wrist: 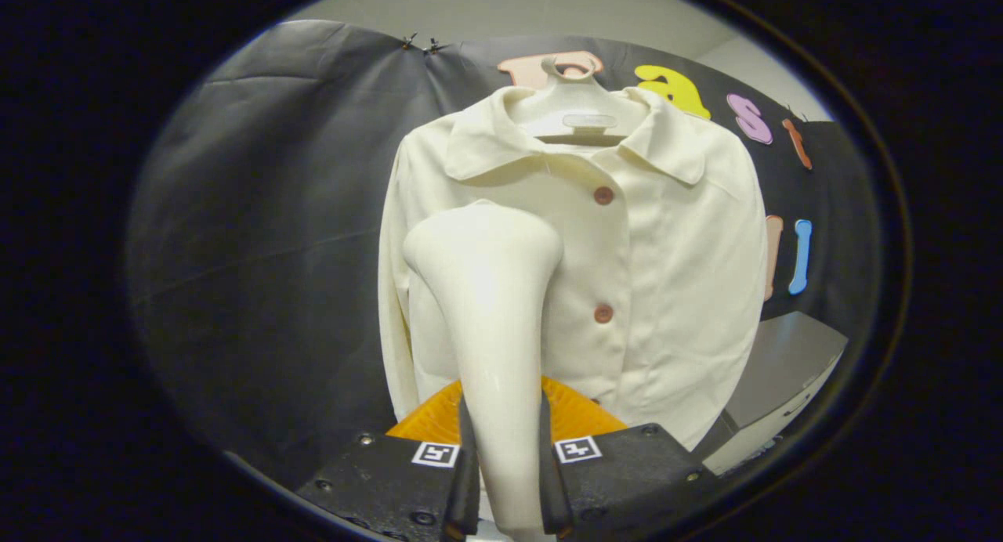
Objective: Iron the clothes twice with a garment steamer, once on the left side and once on the right side.
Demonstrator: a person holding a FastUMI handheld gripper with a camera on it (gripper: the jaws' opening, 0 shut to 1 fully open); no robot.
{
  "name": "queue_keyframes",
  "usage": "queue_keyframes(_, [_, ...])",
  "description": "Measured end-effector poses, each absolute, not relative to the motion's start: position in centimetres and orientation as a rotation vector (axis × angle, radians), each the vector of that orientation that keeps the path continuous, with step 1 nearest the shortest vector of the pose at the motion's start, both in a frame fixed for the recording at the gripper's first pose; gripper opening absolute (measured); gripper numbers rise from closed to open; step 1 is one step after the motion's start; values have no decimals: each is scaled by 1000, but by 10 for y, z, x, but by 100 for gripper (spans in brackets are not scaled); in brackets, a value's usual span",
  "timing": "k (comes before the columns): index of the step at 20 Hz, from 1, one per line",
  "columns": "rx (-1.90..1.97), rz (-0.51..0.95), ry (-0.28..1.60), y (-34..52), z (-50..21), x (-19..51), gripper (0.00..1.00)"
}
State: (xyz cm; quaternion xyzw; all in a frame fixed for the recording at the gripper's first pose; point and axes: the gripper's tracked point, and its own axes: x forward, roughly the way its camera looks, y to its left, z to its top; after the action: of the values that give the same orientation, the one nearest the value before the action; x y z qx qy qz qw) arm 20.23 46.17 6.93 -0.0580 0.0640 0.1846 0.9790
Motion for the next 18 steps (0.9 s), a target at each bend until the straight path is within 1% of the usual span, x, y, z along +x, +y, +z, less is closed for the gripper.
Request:
queue_keyframes(7, [-153,275,213,447,12,206,30])
queue_keyframes(13, [-175,232,263,435,-32,207,31])
queue_keyframes(18, [-187,218,326,425,-83,202,31])
